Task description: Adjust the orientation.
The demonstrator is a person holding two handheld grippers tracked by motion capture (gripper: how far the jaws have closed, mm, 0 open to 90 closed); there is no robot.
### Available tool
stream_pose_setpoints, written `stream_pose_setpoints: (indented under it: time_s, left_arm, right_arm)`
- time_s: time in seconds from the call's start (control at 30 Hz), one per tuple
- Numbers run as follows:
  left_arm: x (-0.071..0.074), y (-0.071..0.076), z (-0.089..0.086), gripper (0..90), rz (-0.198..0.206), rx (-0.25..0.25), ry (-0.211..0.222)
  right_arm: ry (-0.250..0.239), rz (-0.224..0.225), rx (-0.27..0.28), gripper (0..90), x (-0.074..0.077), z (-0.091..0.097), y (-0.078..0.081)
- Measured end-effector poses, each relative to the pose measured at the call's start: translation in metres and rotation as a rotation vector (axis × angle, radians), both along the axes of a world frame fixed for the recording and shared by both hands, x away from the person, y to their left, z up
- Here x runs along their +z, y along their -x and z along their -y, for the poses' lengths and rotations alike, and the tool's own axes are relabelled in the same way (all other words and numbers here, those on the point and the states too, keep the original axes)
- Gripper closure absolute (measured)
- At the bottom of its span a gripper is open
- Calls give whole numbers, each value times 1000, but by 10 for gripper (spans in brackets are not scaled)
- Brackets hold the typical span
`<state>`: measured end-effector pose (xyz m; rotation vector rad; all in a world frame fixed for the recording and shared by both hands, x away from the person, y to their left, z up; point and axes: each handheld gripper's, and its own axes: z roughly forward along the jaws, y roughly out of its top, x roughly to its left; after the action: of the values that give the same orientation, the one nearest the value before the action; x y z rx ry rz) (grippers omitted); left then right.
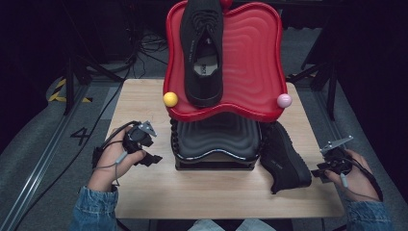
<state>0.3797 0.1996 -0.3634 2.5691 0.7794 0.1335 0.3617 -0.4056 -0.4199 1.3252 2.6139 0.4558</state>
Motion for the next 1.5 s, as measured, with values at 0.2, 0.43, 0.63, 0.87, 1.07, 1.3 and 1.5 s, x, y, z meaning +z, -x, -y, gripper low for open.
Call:
stream_pose_setpoints:
  time_s: [0.2,0.43,0.63,0.87,1.07,1.3,1.5]
  left_arm:
    - [-14,3,-3,285,44,70,22]
    - [-27,9,-7,286,76,119,18]
    - [-37,9,-4,274,67,152,16]
    - [-42,7,3,267,65,125,-1]
    - [-44,8,4,262,55,122,-16]
    - [-48,7,6,261,42,114,-31]
    - [-49,8,8,258,40,103,-32]
  right_arm:
    - [-41,16,30,649,13,-3,8]
    - [-114,25,5,806,35,-9,20]
    - [-183,22,53,859,46,-23,27]
    - [-222,55,114,900,55,-44,32]
    - [-190,66,134,900,51,-57,30]
    - [-158,106,119,900,43,-54,24]
    - [-146,108,88,900,45,-49,22]
